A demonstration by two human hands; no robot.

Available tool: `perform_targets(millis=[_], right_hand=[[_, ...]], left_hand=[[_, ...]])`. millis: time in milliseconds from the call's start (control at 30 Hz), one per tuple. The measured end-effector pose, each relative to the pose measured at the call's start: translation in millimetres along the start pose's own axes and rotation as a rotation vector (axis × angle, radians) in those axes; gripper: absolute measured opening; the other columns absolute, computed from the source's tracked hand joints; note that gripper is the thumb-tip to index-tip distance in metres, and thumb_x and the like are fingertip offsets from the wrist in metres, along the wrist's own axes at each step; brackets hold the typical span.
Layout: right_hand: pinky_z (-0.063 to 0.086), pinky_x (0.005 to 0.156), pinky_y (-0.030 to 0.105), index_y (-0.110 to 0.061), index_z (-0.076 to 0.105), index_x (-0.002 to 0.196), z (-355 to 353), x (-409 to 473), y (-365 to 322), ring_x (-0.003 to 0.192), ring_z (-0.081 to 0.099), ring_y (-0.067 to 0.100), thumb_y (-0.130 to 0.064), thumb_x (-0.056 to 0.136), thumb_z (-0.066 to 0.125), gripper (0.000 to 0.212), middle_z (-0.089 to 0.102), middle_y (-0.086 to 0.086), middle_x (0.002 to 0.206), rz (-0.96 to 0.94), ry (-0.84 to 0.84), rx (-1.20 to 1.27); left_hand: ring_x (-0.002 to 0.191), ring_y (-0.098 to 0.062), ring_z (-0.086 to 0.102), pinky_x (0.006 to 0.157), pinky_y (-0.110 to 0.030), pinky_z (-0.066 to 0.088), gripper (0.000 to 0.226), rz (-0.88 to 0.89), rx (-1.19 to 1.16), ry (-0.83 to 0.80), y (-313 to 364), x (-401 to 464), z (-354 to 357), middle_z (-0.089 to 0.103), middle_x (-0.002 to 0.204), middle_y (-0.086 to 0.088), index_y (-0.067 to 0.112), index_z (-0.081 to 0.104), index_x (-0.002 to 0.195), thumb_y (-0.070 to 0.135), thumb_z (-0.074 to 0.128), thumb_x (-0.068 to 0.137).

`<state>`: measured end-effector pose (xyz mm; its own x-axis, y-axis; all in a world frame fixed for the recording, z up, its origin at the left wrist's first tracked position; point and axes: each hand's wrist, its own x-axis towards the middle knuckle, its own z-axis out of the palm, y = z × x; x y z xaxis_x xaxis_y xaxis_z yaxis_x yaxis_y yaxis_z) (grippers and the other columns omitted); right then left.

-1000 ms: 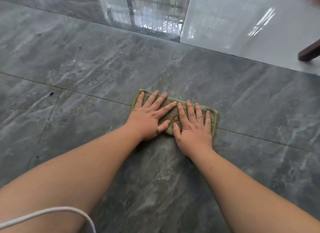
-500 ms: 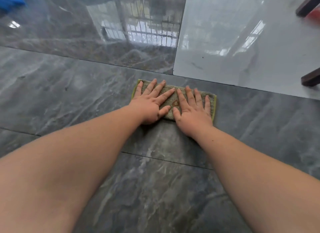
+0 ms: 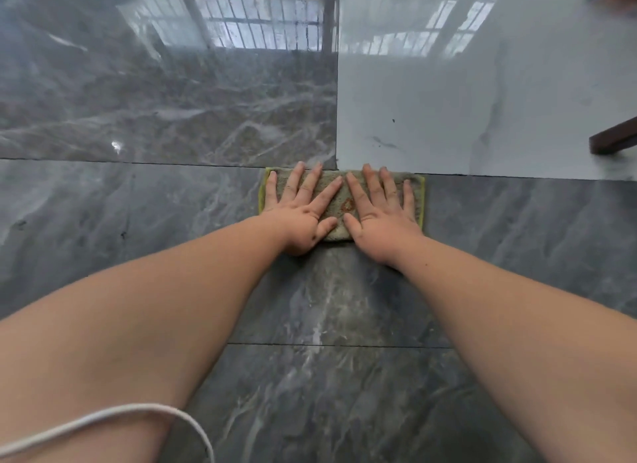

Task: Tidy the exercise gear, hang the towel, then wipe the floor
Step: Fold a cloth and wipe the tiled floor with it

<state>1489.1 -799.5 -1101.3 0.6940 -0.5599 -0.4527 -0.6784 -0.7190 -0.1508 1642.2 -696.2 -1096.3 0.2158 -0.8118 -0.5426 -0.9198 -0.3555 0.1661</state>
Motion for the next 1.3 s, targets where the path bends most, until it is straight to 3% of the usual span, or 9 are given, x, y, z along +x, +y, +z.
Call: perform_targets(millis=[333, 800, 1300], right_hand=[[-0.018, 0.116, 0.054, -0.036, -0.009, 0.155, -2, 2, 1, 0.149, -0.022, 0.022, -0.056, 0.098, 0.027, 0.070, -0.019, -0.003, 0.164, -0.036, 0.003, 0.007], [-0.016, 0.118, 0.051, -0.040, -0.011, 0.153, 12, -12, -8, 0.149, -0.020, 0.017, -0.051, 0.099, 0.023, 0.064, -0.018, -0.007, 0.164, 0.035, 0.107, 0.034], [-0.014, 0.118, 0.054, -0.034, -0.015, 0.154, 142, -258, -117, 0.149, -0.023, 0.021, -0.055, 0.098, 0.024, 0.071, -0.021, -0.004, 0.163, 0.119, 0.005, 0.056]], left_hand=[[0.146, -0.029, -0.030, 0.112, -0.064, -0.018, 0.070, -0.011, 0.023, -0.032, 0, -1, -2, -0.030, 0.160, 0.000, 0.044, -0.022, 0.149, 0.062, 0.022, 0.097], [0.149, -0.027, -0.023, 0.114, -0.062, -0.015, 0.068, 0.022, 0.058, 0.142, 1, -4, 11, -0.021, 0.163, -0.001, 0.043, -0.015, 0.152, 0.062, 0.020, 0.097], [0.148, -0.029, -0.023, 0.114, -0.063, -0.013, 0.069, 0.108, 0.099, 0.081, 22, -247, 162, -0.021, 0.163, -0.002, 0.041, -0.019, 0.151, 0.064, 0.016, 0.096]])
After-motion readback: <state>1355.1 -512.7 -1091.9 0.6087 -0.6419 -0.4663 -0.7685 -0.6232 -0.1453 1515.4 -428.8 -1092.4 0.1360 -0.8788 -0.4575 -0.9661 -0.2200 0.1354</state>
